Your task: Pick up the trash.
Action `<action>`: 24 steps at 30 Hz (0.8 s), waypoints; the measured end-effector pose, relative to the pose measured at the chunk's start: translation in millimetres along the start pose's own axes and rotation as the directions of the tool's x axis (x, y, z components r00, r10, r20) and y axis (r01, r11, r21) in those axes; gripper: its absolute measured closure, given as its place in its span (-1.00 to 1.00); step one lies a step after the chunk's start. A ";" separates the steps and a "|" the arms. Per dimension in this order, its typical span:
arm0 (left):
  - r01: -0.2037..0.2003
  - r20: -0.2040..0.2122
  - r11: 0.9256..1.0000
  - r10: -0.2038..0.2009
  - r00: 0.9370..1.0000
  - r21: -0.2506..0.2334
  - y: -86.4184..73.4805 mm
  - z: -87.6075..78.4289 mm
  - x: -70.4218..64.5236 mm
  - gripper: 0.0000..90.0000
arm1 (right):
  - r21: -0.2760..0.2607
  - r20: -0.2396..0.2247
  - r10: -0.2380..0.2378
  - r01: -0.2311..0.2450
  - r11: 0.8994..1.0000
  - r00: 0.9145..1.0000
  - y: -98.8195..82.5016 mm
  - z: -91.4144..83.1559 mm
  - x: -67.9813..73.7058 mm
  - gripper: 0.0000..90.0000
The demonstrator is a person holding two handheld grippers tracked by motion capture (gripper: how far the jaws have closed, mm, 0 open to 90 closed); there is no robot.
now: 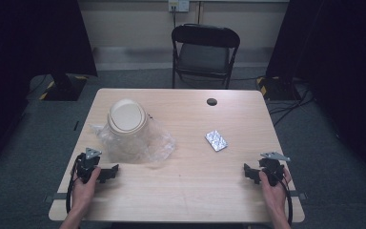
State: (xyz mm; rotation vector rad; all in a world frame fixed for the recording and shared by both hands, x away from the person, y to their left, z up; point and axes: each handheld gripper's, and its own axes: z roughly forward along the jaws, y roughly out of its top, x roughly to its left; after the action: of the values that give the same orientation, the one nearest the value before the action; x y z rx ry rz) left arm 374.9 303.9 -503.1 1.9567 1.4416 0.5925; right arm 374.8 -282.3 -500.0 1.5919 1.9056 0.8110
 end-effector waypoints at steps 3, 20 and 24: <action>0.000 0.000 1.000 0.000 1.000 0.000 0.0 0.0 0.0 -1.00 | 0.000 -0.002 -0.001 0.001 1.000 1.000 0.1 0.1 -0.2 -0.82; 0.000 0.001 1.000 0.000 1.000 0.000 0.0 0.0 0.1 -1.00 | -0.028 -0.120 -0.082 0.079 0.996 0.989 16.8 -10.3 21.5 -0.66; -0.001 0.001 1.000 0.001 1.000 0.000 0.0 0.0 0.1 -1.00 | -0.062 -0.169 -0.118 0.109 0.992 0.979 27.4 -12.5 33.8 -0.65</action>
State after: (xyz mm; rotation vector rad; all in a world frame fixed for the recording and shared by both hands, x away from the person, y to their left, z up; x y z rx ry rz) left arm 374.9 304.0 -503.2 1.9570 1.4404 0.5922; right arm 378.3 -247.0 -472.0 1.4074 2.0572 0.9682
